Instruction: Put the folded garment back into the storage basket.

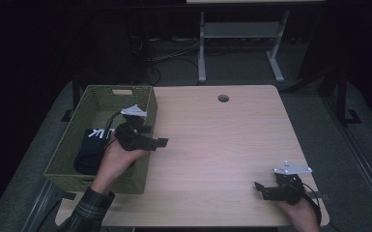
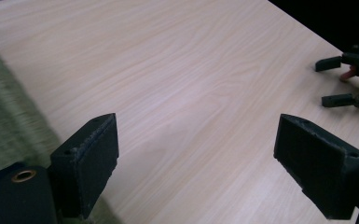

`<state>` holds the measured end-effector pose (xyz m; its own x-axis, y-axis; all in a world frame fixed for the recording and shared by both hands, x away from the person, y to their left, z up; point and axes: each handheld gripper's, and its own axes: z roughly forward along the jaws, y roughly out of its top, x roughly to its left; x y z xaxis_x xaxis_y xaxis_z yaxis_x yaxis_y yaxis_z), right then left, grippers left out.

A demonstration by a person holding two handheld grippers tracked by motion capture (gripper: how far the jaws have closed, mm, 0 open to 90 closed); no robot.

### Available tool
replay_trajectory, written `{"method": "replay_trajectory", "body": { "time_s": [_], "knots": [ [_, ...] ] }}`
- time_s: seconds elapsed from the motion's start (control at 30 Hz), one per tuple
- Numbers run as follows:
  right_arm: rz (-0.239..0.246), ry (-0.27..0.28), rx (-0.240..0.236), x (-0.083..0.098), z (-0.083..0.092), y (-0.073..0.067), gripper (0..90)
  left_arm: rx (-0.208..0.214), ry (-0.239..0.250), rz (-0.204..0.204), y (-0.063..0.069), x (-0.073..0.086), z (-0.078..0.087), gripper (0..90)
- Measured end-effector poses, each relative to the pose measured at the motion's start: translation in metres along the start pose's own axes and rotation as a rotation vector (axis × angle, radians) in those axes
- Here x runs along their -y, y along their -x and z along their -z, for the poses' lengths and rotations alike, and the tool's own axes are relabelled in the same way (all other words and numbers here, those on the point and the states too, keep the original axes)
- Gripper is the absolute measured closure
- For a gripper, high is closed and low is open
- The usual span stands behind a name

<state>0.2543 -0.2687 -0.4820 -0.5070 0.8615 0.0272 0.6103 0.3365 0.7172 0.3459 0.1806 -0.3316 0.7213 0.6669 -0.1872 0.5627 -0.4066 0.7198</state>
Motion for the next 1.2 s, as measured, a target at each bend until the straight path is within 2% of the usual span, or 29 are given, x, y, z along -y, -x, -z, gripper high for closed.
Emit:
{"method": "replay_trajectory", "body": {
  "time_s": [0.17,0.33,0.4,0.47,0.67,0.8,0.93,1.2],
  "knots": [
    [0.000,0.000,0.000,0.000,0.000,0.000,10.0,0.035,0.000,-0.010,0.015,-0.002,-0.019,13.5],
    [0.000,0.000,0.000,0.000,0.000,0.000,10.0,0.044,-0.008,-0.043,0.030,-0.002,-0.034,13.3],
    [-0.001,0.000,0.000,0.000,0.000,0.000,10.1,0.046,0.000,-0.053,0.037,-0.002,-0.040,13.2],
    [-0.002,0.001,-0.002,0.000,0.000,0.000,10.0,0.045,0.019,-0.080,0.045,0.000,-0.047,13.1],
    [0.000,0.001,0.000,0.000,0.000,0.000,10.0,0.054,0.021,-0.109,0.058,0.008,-0.064,13.0],
    [0.000,0.001,-0.001,0.000,0.000,0.000,10.0,0.061,-0.006,-0.136,0.065,0.016,-0.076,13.0],
    [0.001,0.000,-0.001,0.000,0.000,0.000,10.0,0.047,-0.011,-0.151,0.070,0.024,-0.087,13.0],
    [0.000,-0.001,-0.001,0.000,0.000,0.000,10.0,0.028,-0.015,-0.161,0.069,0.045,-0.107,13.0]
  ]
}}
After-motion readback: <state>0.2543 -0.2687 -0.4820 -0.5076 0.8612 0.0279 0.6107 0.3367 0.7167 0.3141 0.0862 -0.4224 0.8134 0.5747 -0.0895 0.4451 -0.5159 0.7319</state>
